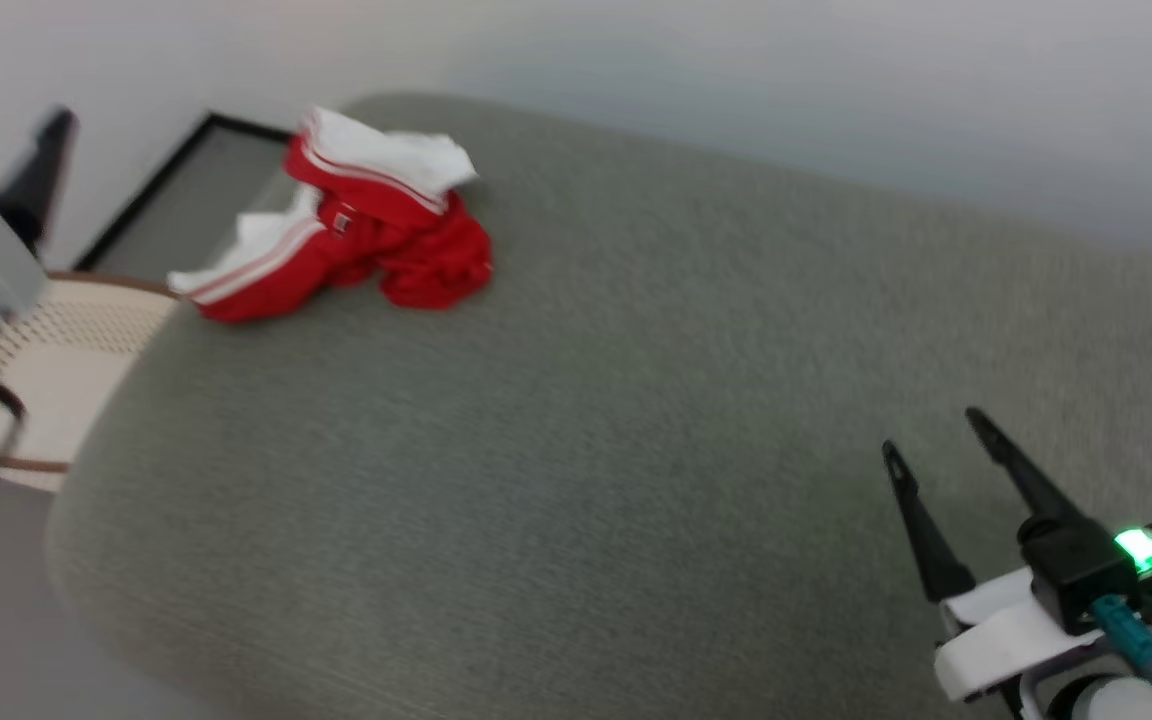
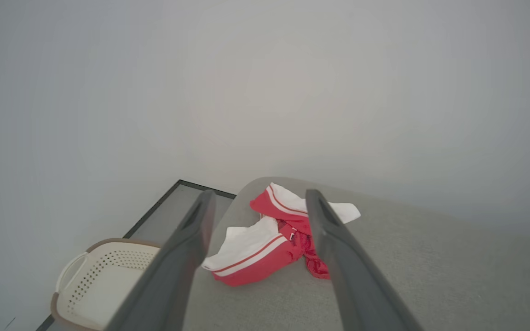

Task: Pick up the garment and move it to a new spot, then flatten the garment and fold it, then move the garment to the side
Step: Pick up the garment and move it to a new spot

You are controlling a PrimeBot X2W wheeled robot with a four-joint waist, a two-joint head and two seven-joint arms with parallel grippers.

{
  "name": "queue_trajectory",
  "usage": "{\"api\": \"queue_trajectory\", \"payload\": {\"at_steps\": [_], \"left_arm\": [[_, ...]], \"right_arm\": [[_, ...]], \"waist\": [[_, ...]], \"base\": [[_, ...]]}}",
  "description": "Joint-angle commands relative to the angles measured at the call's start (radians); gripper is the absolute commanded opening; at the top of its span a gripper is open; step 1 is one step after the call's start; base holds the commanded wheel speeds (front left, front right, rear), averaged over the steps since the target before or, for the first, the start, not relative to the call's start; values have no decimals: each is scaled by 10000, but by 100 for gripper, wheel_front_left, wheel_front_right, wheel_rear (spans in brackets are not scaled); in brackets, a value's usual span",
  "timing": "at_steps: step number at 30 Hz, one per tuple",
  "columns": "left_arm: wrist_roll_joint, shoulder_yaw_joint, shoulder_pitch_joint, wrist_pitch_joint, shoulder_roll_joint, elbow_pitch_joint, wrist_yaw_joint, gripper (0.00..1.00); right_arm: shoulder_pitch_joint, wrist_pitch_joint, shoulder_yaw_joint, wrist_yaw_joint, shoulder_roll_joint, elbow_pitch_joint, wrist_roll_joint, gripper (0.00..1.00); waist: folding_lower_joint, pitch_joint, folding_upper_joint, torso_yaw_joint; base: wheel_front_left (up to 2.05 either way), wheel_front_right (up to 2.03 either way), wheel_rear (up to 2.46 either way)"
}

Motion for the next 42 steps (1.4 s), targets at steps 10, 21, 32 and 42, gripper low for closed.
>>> {"api": "queue_trajectory", "payload": {"at_steps": [10, 21, 32, 42], "left_arm": [[-631, -1204, -3419, 1858, 627, 2866, -34, 100], [-825, -1763, -5318, 3218, 760, 6326, -12, 100], [-871, -2036, -6091, 3633, 119, 8114, 133, 100], [-1125, -1887, -5779, 2972, -562, 8743, 516, 0]], "right_arm": [[-430, 291, -205, -6, -213, -1228, -38, 100], [-130, 533, -575, -6, -141, -2591, -241, 100], [-187, 677, -797, -6, -6, -3320, -283, 100], [-302, 632, -942, -6, 167, -3172, -211, 100]], "waist": [[-1, 3690, 0, -2207], [-1, 4806, 0, -2675], [-1, 5488, 0, -2888], [-1, 5361, 0, -2937]], "base": [[0, 0, 0], [0, 0, 0], [0, 0, 0], [0, 0, 0]]}}
